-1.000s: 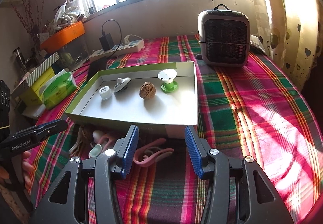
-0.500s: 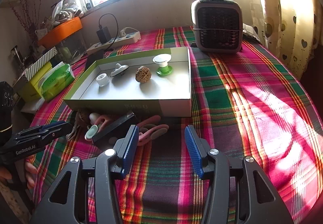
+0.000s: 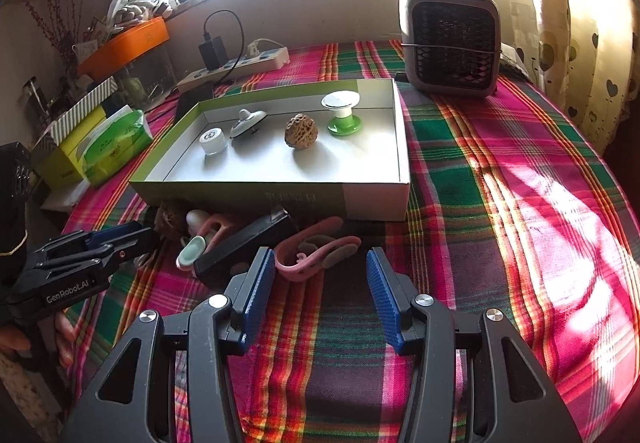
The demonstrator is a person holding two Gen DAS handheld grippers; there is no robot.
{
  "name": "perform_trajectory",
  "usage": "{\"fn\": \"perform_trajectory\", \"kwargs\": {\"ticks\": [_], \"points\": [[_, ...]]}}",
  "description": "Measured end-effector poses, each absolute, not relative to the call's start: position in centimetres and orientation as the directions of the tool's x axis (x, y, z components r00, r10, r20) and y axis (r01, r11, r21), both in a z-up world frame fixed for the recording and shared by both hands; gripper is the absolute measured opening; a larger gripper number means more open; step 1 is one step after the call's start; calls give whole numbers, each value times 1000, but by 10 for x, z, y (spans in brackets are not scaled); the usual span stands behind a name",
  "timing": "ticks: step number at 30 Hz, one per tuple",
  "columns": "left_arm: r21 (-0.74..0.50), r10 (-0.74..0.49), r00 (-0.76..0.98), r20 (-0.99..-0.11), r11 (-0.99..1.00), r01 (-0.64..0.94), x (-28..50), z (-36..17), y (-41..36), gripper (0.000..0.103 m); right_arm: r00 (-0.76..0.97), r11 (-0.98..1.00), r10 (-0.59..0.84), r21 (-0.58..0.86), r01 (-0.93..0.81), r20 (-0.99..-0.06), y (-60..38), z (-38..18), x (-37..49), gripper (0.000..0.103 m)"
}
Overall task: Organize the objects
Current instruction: 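Withdraw both open grippers from the box toward the remaining items, then close the right gripper on the pink loop clip while the left closes on the white cable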
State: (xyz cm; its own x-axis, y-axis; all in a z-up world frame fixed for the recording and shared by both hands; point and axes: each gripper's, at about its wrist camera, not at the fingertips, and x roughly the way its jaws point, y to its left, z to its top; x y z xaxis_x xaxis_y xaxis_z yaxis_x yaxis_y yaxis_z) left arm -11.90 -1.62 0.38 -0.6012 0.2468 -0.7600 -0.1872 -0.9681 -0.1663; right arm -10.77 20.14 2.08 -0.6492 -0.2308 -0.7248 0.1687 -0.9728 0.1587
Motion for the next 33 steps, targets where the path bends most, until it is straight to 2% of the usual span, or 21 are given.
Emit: {"fn": "perform_trajectory", "kwargs": {"ticks": [3, 12, 22, 27, 33], "points": [[-171, 251, -602, -758, -967, -187, -119, 4, -17, 34, -644, -975, -221, 152, 161, -732, 198, 19, -111, 54], [-179, 259, -609, -749, -965, -190, -118, 4, -17, 34, -631, -987, -161, 117, 110, -759, 199, 15, -113, 54], [-208, 283, -607, -743, -959, -192, -119, 4, -21, 34, -621, -999, -31, 29, 13, -783, 213, 13, -103, 54], [-219, 292, -603, -742, -956, -194, -119, 4, -22, 34, -629, -998, -59, 66, 12, -775, 212, 14, -103, 54], [-224, 298, -596, -746, -955, -197, -121, 4, -21, 34, -622, -999, -29, 38, 0, -782, 206, 12, -115, 54]]}}
